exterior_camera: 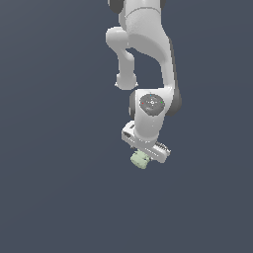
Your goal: Pick up the object and move it to a goal position.
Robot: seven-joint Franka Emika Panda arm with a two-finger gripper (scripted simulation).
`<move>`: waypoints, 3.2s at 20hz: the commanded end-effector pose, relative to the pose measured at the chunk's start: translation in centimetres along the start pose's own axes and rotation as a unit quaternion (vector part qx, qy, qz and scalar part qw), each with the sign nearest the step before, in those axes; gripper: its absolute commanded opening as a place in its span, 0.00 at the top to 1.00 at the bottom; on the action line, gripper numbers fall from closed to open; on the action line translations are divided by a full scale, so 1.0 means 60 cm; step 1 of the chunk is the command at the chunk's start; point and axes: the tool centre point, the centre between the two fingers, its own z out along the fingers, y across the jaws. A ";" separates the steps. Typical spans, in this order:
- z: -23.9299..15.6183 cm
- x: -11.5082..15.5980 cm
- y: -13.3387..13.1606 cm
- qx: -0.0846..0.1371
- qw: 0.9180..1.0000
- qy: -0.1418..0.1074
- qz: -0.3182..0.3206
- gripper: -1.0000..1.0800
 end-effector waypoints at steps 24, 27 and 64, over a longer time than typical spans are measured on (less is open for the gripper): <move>0.061 0.006 -0.003 0.004 1.000 0.004 0.004 1.00; 0.058 0.004 -0.003 0.004 1.000 0.004 0.004 1.00; -0.271 -0.132 -0.013 0.000 1.000 0.000 0.002 1.00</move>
